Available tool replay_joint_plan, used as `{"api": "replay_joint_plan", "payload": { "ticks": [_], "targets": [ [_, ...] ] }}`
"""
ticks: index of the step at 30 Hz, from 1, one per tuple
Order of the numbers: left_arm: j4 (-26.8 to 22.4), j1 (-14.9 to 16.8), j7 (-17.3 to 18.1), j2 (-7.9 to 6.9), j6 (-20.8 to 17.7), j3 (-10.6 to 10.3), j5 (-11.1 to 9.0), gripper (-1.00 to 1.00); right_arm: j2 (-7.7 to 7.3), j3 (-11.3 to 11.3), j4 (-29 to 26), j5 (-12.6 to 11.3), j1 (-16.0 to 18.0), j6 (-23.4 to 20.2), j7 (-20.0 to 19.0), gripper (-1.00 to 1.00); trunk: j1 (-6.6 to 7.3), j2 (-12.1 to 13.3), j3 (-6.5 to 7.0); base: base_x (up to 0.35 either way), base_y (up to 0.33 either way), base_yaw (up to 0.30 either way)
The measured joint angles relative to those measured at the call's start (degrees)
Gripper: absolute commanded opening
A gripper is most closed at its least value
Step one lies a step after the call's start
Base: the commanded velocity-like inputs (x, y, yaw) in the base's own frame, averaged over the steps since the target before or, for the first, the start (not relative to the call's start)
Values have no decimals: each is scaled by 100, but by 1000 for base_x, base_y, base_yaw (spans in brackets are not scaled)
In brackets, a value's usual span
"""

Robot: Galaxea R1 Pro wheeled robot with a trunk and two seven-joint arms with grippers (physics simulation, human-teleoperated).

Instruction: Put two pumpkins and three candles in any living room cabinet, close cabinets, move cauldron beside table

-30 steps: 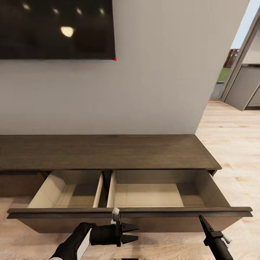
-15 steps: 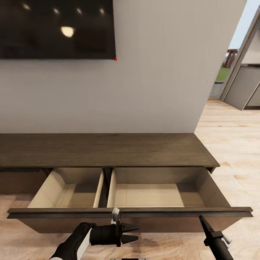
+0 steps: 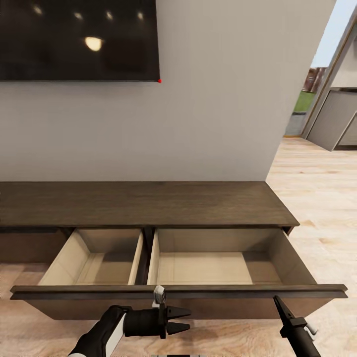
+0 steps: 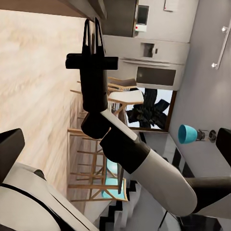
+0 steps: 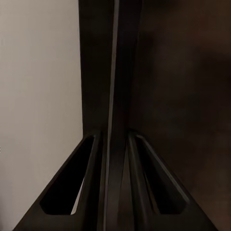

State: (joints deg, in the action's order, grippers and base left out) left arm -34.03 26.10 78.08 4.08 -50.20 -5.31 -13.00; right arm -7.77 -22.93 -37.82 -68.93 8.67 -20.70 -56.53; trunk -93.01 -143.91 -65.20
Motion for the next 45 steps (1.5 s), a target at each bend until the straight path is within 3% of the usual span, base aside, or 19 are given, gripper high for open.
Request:
{"api": "replay_joint_plan", "payload": {
  "ticks": [45],
  "targets": [
    [3,0,0,6,0,0,0,100,0,-12,1,3,1,-6,0,-100,0,0,0,-18,0,0]
  ]
}}
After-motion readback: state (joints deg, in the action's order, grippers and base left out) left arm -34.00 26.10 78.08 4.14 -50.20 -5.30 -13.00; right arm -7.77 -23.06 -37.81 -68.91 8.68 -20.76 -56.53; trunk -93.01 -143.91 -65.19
